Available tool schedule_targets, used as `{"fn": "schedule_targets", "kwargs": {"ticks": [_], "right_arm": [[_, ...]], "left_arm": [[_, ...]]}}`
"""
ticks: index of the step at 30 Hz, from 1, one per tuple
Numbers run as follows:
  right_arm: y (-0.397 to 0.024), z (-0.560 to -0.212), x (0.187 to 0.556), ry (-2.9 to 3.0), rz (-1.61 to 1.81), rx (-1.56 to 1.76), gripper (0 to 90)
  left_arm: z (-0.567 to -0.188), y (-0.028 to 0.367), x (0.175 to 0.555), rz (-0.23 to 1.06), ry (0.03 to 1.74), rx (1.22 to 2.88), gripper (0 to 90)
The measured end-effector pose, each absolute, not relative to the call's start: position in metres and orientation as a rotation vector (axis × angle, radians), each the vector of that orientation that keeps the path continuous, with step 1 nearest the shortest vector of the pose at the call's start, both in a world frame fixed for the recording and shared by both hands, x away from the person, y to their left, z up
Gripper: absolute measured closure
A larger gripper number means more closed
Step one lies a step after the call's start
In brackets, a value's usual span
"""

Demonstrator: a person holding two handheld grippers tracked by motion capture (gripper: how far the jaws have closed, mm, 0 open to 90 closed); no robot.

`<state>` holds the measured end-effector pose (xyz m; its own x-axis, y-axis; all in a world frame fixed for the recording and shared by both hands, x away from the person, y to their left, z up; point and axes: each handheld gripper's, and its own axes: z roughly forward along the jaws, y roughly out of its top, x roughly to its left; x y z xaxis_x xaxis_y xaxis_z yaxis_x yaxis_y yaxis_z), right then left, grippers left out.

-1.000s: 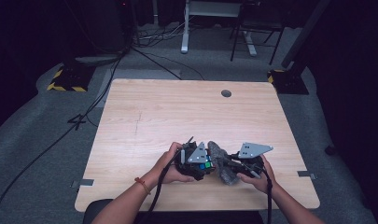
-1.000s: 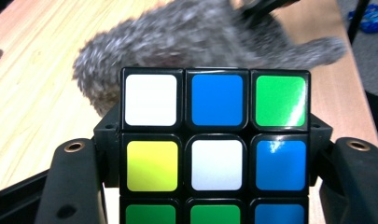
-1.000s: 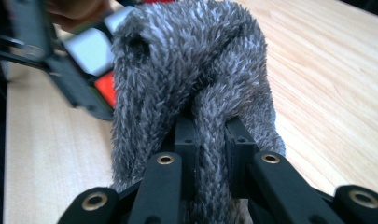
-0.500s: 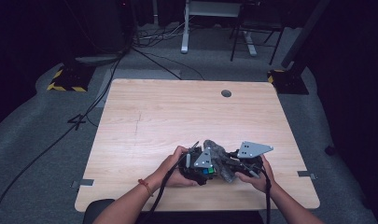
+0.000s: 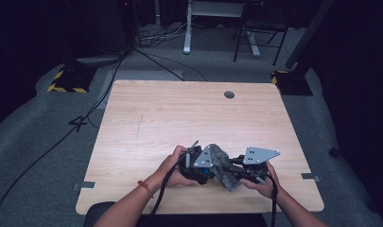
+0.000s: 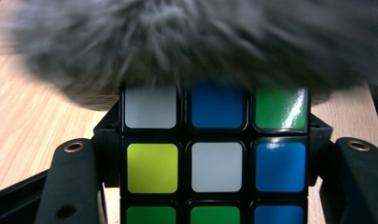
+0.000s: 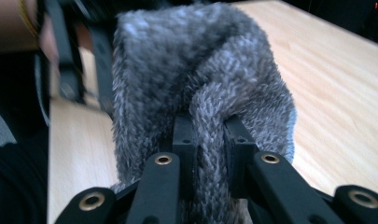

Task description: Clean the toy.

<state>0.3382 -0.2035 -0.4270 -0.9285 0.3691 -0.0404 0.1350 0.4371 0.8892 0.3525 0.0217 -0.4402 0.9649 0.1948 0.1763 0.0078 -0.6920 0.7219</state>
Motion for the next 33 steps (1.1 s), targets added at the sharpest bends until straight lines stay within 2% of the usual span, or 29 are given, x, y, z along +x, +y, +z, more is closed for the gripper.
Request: {"fn": "schedule_targets", "kwargs": {"ticks": [6,13,23,28,33], "right_arm": [[-0.2,-0.427,0.34,2.445,1.449,0.452,78.4],[-0.217,-0.448,0.361,2.491,1.42,0.606,78.4],[-0.194,-0.426,0.338,2.468,1.503,0.436,79.0],[-0.189,-0.427,0.339,2.483,1.459,0.447,78.7],[-0.204,-0.435,0.352,2.47,1.399,0.554,78.8]], "left_arm": [[-0.442,0.019,0.353,0.316,0.14,2.335,33.5],[-0.432,0.027,0.352,0.345,0.144,2.28,33.4],[-0.442,0.014,0.351,0.355,0.122,2.368,33.0],[-0.444,0.014,0.352,0.358,0.124,2.375,33.2],[-0.439,0.02,0.352,0.37,0.132,2.338,33.3]]}}
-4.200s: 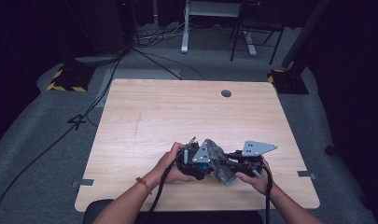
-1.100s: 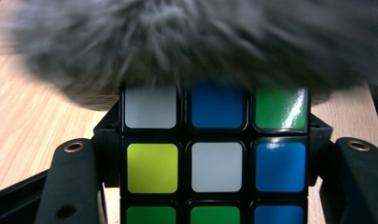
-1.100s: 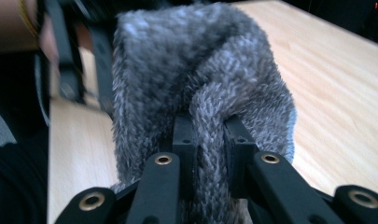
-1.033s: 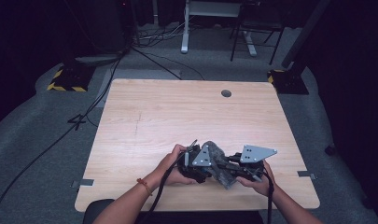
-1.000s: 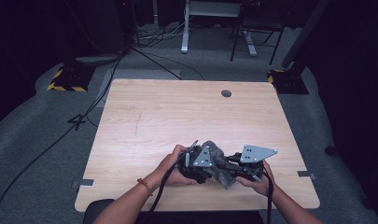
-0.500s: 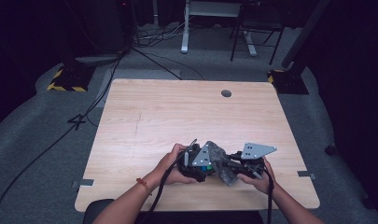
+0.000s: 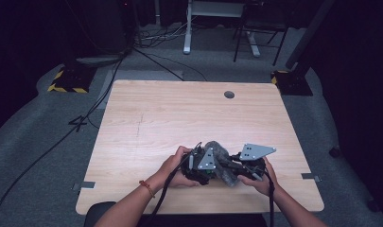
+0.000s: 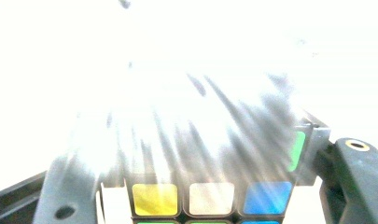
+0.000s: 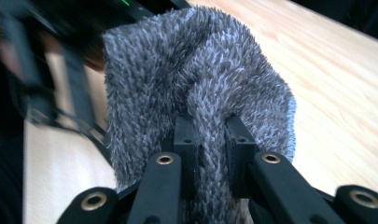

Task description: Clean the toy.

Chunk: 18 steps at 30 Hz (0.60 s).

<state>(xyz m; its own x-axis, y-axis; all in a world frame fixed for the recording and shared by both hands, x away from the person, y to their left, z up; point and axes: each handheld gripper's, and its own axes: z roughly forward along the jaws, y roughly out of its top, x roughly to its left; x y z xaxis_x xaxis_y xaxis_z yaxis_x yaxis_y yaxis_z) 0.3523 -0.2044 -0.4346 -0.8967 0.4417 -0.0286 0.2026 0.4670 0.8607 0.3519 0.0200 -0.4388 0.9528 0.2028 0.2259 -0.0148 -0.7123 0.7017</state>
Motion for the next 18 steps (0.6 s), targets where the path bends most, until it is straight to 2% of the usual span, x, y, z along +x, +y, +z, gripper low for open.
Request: {"fn": "schedule_targets", "kwargs": {"ticks": [8,18], "right_arm": [[-0.219,-0.467,0.371,2.566,1.418,0.717,78.8],[-0.22,-0.456,0.365,2.52,1.637,0.692,79.2]], "left_arm": [[-0.427,0.028,0.349,0.353,0.127,2.228,33.3],[-0.433,0.03,0.352,0.364,0.137,2.263,32.8]]}}
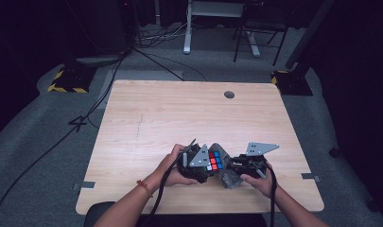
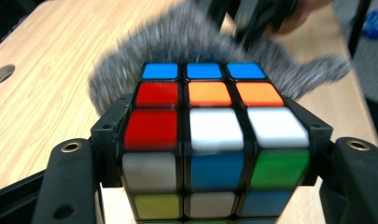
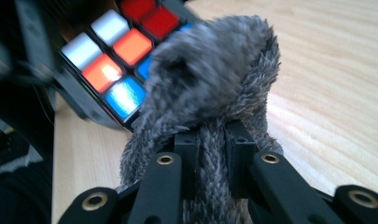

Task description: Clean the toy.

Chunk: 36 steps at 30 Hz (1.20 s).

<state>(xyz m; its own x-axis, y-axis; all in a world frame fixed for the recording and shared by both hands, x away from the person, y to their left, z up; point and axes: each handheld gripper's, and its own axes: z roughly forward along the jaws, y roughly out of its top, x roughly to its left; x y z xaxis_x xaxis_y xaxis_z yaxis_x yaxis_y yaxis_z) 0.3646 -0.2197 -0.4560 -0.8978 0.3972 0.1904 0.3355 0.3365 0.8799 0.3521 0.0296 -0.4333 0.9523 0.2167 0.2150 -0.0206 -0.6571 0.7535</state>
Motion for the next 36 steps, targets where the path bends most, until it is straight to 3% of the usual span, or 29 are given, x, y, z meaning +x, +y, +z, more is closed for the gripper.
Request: {"fn": "schedule_targets", "kwargs": {"ticks": [14,23,36], "right_arm": [[-0.218,-0.442,0.358,2.459,1.621,0.623,79.2],[-0.215,-0.464,0.369,2.579,1.495,0.688,79.1],[-0.215,-0.438,0.354,2.444,1.602,0.579,79.5]], "left_arm": [[-0.433,0.028,0.354,0.361,0.164,2.275,33.2],[-0.421,0.036,0.353,0.358,0.172,2.182,33.3],[-0.43,0.027,0.355,0.383,0.171,2.268,33.0]]}}
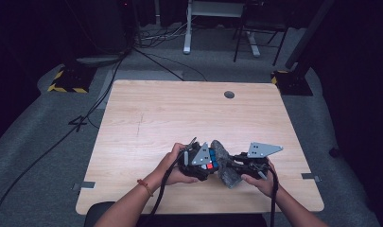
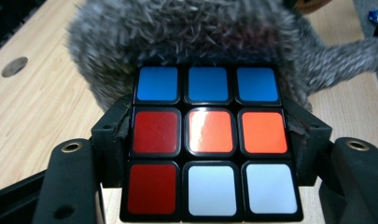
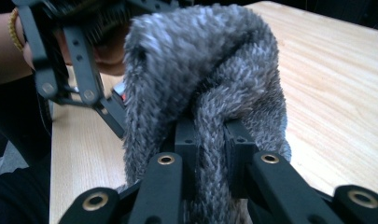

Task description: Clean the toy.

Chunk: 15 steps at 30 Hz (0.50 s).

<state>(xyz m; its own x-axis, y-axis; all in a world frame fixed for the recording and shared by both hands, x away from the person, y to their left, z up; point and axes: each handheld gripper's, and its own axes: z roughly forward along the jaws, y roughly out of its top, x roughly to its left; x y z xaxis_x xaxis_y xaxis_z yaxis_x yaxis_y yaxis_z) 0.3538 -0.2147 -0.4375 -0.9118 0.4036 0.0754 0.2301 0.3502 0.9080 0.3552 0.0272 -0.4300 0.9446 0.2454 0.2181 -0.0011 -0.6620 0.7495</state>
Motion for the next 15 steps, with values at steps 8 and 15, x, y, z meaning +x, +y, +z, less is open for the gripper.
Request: {"fn": "schedule_targets", "kwargs": {"ticks": [8,15], "right_arm": [[-0.2083,-0.4319,0.3494,2.438,1.571,0.532,79.5],[-0.2097,-0.4329,0.3515,2.44,1.514,0.529,79.1]], "left_arm": [[-0.435,0.0215,0.3554,0.378,0.164,2.312,33.0],[-0.4329,0.0227,0.3538,0.382,0.153,2.306,33.2]]}}
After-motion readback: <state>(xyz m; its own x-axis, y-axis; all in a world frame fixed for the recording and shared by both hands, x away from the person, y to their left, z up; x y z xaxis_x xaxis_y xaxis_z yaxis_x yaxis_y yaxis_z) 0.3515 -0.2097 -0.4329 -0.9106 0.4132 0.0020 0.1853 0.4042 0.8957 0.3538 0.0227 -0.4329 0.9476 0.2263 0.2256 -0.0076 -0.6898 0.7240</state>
